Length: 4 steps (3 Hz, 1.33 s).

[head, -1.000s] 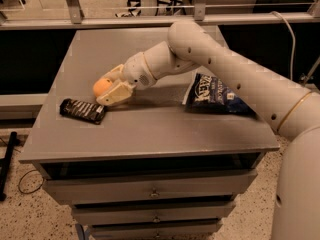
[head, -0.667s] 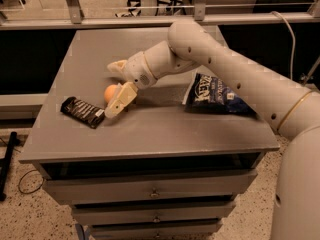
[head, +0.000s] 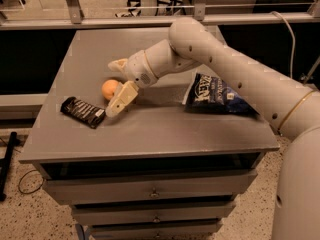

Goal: Move orange near rxbar chocolate

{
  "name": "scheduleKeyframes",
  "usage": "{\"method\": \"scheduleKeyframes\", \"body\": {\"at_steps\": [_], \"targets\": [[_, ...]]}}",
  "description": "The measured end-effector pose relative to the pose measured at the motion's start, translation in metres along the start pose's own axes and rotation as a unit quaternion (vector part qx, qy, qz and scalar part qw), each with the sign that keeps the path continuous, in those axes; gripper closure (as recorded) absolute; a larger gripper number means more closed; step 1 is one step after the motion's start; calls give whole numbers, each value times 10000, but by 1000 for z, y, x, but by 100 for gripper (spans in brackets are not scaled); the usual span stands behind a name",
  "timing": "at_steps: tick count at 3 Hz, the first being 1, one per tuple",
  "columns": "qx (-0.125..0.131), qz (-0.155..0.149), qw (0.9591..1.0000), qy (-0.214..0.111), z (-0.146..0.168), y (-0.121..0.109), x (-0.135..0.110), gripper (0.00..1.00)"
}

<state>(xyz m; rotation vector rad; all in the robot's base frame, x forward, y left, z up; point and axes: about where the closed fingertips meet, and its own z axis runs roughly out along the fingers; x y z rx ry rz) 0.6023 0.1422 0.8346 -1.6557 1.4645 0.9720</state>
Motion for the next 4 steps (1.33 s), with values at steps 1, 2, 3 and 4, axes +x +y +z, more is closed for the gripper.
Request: {"method": "scheduleKeyframes", "body": {"at_steps": [1,2,3,4], "targets": [[309,-101,9994,141,-24,-10,0,0],[879,-215,9956,232,-78,-28,8,0],[1433,-283,9890,245,-146,-50,29,0],[2334,-77,9719,279,-225,-85,60,0]]}}
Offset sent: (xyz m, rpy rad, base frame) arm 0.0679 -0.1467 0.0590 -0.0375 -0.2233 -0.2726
